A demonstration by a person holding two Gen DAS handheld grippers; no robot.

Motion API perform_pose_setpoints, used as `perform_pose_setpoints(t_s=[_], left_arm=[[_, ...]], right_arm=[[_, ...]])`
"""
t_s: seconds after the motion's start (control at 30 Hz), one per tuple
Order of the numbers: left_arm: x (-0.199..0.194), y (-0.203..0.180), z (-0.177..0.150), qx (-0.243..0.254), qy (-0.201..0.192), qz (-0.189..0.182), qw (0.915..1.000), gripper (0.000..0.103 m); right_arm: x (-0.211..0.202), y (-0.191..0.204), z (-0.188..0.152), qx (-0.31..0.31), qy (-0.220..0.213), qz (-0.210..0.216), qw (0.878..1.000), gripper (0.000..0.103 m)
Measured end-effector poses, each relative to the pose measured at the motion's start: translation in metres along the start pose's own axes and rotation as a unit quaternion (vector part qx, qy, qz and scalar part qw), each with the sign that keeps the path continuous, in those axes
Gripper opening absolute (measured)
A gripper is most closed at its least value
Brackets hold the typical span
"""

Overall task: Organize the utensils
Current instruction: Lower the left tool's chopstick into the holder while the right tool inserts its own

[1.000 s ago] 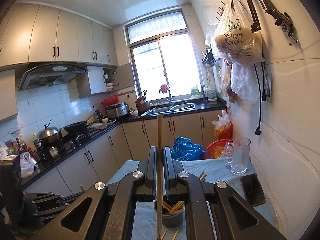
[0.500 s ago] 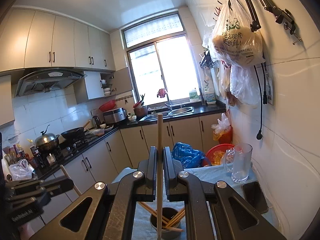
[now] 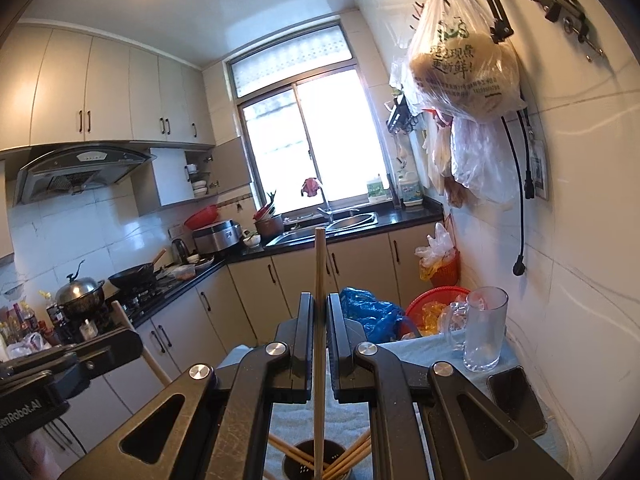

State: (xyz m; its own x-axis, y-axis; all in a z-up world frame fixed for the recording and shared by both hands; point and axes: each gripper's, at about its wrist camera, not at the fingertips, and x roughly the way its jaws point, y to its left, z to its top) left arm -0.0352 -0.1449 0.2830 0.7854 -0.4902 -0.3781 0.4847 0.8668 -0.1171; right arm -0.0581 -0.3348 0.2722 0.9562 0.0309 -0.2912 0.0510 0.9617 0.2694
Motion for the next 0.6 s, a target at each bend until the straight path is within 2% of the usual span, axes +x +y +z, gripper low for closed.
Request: perform_pose_setpoints(t_s=[0.27, 0.6], left_arm=[[0.039, 0.008, -0.016, -0.009, 0.020, 0.009, 0.9997, 0.005], [0.055, 0.015, -0.034, -0.012, 0.034, 0.022, 0.9991, 0.005]], right_arm=[[0.019, -0.006, -0.018, 0.005, 0.013, -0.017, 1.000, 0.007], [0.029, -0.001, -0.040, -0.015, 0.038, -0.023, 0.999, 0.007]])
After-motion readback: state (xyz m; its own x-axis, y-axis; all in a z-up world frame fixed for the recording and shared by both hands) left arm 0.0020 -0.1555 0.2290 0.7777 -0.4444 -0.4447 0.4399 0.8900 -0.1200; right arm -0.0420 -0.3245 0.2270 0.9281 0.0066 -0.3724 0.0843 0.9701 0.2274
